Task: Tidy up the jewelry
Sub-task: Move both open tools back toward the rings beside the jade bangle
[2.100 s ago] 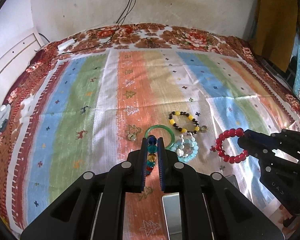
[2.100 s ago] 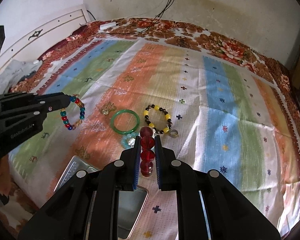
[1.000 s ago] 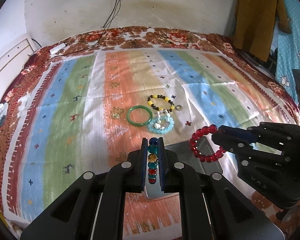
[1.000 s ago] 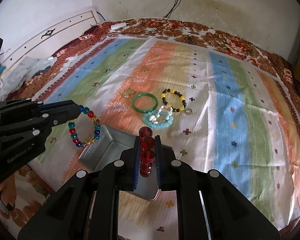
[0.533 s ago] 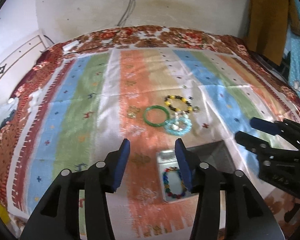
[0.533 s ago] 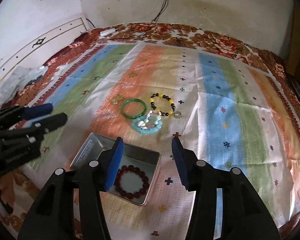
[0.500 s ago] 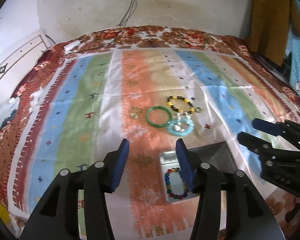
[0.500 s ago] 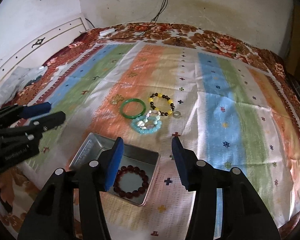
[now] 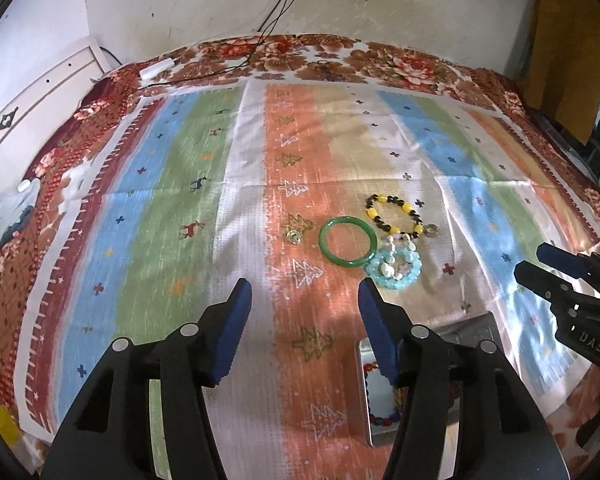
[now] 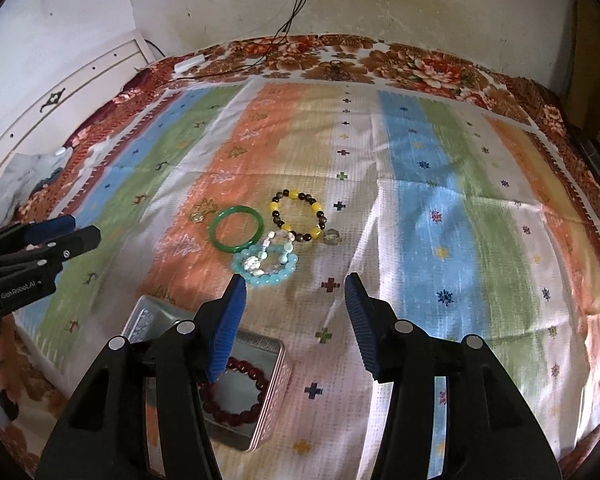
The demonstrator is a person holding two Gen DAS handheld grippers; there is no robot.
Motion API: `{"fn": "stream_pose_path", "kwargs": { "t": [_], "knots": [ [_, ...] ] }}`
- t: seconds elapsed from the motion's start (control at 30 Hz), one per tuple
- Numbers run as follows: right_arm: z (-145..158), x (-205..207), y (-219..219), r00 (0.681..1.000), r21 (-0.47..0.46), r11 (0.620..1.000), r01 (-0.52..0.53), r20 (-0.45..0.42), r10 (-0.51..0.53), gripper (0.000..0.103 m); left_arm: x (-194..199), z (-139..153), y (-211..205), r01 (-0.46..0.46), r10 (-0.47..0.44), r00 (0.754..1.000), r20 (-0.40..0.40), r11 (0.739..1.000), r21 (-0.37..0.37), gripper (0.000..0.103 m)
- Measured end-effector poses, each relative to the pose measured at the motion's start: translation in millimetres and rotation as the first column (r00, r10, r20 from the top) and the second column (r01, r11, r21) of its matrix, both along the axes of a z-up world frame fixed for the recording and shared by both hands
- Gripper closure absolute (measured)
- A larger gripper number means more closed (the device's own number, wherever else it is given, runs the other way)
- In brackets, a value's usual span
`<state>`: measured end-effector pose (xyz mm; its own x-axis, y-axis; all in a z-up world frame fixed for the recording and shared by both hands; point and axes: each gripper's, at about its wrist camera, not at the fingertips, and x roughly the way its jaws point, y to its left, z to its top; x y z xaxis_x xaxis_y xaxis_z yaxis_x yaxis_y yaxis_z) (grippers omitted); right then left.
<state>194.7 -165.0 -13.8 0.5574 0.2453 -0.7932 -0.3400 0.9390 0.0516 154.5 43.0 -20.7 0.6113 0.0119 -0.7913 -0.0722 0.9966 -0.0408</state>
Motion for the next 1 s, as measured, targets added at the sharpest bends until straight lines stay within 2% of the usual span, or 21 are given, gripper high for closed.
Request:
{"fn": "stream_pose_path", "kwargs": {
  "t": [0.3, 0.47, 1.0],
  "knots": [
    [-5.1, 23.8, 7.4, 1.0, -0.014, 1.0, 0.002, 0.0, -0.002, 0.052, 25.3, -10.0, -4.0, 0.003, -0.003, 0.999, -0.036, 1.0, 0.013, 0.047],
    [-11.8, 36.0, 3.5, 0.999, 0.015, 1.0, 0.005, -0.051, -0.004, 0.052, 35.7, -12.2, -2.0, 0.002, -0.001, 0.999, -0.045, 1.0, 0.017, 0.047],
    [-39.2, 68.5, 10.5, 0.992, -0.051, 0.999, -0.009, -0.126, 0.002, 0.052, 65.6, -25.2, 0.2, 0.007, -0.004, 0.996, -0.093, 1.0, 0.024, 0.047]
  ]
}}
